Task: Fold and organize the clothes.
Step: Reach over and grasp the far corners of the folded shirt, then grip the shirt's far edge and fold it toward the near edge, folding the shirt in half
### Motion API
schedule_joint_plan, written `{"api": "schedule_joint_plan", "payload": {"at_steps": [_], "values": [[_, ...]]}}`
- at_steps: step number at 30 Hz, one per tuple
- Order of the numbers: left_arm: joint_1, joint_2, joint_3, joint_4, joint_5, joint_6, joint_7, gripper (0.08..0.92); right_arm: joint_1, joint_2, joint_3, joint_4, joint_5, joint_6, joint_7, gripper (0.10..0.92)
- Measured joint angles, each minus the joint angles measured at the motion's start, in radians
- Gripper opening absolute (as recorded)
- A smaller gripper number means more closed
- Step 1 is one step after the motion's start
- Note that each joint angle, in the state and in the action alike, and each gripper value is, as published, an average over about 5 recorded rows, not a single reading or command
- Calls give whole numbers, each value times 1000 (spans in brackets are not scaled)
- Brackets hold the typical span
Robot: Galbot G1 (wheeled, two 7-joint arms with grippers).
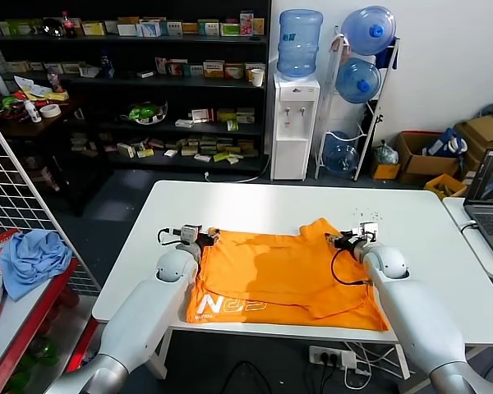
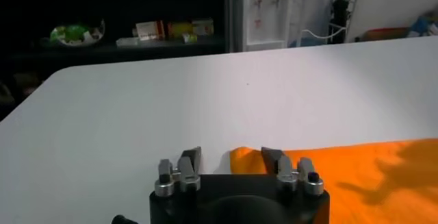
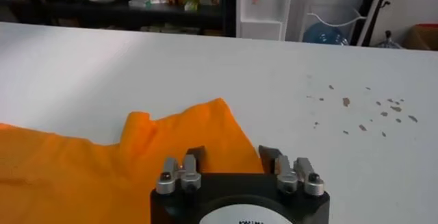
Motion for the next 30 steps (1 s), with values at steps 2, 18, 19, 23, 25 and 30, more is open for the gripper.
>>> {"api": "schedule_joint_plan", "payload": {"at_steps": [2,18,19,23,25,30], "values": [[5,0,-2,-4,-3,2,0,516,0,3,0,-3,-1,0,1,438],[63,25,-9,-73,-21,5,-13,98,-35,-14,1,82,30,-10,55,125],[70,30,-10,-83,-22,5,-15,97,-42,-19,2,100,35,-12,61,125],[101,56,-15,-140,-30,8,-24,96,-84,-47,11,185,57,-21,91,125],[121,73,-19,-178,-35,9,-29,96,-112,-65,18,237,69,-26,107,125],[180,120,-38,-289,-49,9,-42,96,-206,-118,45,383,89,-36,149,125]]}}
